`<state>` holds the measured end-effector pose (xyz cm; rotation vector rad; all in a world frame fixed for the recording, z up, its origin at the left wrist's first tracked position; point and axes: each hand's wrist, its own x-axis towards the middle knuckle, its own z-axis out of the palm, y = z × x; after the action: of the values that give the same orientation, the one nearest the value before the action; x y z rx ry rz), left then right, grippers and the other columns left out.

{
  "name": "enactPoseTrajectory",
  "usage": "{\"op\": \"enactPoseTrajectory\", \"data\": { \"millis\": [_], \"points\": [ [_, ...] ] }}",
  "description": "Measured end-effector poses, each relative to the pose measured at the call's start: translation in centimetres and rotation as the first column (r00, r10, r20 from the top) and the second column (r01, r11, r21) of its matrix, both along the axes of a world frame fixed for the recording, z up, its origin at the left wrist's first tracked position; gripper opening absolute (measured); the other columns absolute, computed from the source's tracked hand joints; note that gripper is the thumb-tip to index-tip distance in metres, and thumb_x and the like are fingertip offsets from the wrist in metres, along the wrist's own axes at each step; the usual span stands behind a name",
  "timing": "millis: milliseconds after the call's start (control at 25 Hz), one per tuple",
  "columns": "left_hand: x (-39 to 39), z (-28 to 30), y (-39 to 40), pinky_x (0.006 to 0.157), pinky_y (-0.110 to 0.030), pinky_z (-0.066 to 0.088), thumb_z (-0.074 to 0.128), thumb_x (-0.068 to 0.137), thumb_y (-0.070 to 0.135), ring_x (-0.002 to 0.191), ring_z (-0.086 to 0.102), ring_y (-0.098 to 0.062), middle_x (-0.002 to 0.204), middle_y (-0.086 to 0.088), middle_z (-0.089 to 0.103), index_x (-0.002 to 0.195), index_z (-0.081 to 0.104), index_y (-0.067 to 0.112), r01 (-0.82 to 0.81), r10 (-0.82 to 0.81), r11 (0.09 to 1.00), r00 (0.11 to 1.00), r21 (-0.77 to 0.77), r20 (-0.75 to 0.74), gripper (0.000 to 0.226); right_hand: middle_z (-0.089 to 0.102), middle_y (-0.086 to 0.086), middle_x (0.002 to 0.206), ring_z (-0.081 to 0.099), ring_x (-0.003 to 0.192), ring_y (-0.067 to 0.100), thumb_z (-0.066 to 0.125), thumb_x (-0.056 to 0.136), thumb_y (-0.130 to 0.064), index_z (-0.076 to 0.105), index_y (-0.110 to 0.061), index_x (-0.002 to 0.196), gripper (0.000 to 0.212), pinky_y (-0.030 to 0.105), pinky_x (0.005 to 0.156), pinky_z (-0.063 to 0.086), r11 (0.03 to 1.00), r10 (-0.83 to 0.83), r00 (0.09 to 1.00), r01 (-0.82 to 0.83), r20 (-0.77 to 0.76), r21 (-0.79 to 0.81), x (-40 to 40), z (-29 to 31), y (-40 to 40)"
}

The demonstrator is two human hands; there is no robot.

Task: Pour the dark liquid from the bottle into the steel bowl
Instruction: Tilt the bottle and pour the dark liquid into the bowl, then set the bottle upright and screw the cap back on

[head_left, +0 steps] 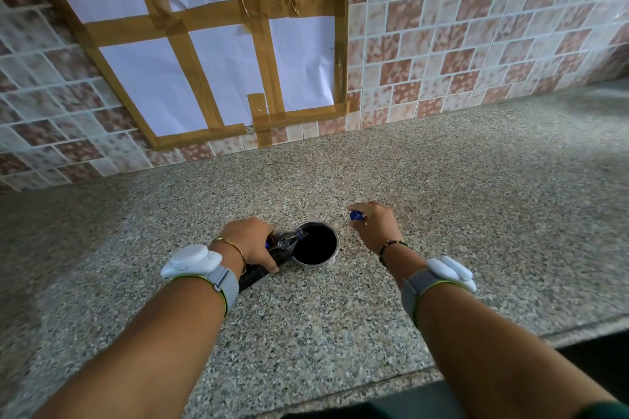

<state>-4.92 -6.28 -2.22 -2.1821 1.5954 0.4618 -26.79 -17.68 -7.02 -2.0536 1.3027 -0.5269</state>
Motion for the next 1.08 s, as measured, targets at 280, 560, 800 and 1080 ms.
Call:
{"op": "enactPoseTrajectory", "data": {
  "millis": [280,560,800,1080],
  "points": [
    [-0.3,-0.1,-0.1,0.07,-0.033,0.05,0.076,0.062,0.062,0.095,0.065,-0.027,0.104,-0.005,0.067,0.106,0.063,0.017,-0.008,0.007,1.0,1.0,-0.002,-0.009,0.065,0.066,0.017,0.105,0.061,0.095,0.034,0.071,0.08,-0.008,0.069,-0.012,0.11,0.031,0.039,0.087,0.05,1.0,-0.004,1.0,0.004,-0.008,-0.005,0.0,0.1,0.1],
    [0.1,-1.4,0.8,0.078,-0.033,0.05,0.082,0.062,0.053,0.1,0.065,-0.028,0.108,-0.004,0.068,0.105,0.061,0.019,-0.152,0.122,0.981,0.965,-0.117,-0.234,0.059,0.069,0.014,0.106,0.065,0.095,0.031,0.072,0.079,-0.015,0.068,-0.016,0.111,0.032,0.039,0.088,0.054,0.998,-0.023,0.999,0.021,0.032,0.056,0.7,0.7,0.3],
    [1.8,-2.1,2.4,0.075,-0.035,0.05,0.088,0.06,0.04,0.091,0.064,-0.024,0.095,-0.003,0.068,0.096,0.061,0.01,-0.356,0.187,0.902,0.832,-0.244,-0.522,0.053,0.073,0.008,0.106,0.068,0.093,0.023,0.073,0.079,-0.01,0.069,-0.016,0.109,0.031,0.029,0.09,0.051,0.984,0.171,0.983,-0.174,0.06,0.045,3.9,4.6,0.7],
    [3.7,-1.9,3.7,0.07,-0.028,0.041,0.086,0.068,0.025,0.09,0.057,-0.021,0.096,-0.003,0.063,0.098,0.057,0.012,-0.521,0.113,0.781,0.661,-0.345,-0.742,0.044,0.071,0.006,0.109,0.066,0.088,0.017,0.076,0.076,-0.008,0.07,-0.015,0.111,0.036,-0.001,0.063,0.039,0.897,0.441,0.897,-0.441,-0.017,0.002,9.4,9.4,2.1]
  ]
}}
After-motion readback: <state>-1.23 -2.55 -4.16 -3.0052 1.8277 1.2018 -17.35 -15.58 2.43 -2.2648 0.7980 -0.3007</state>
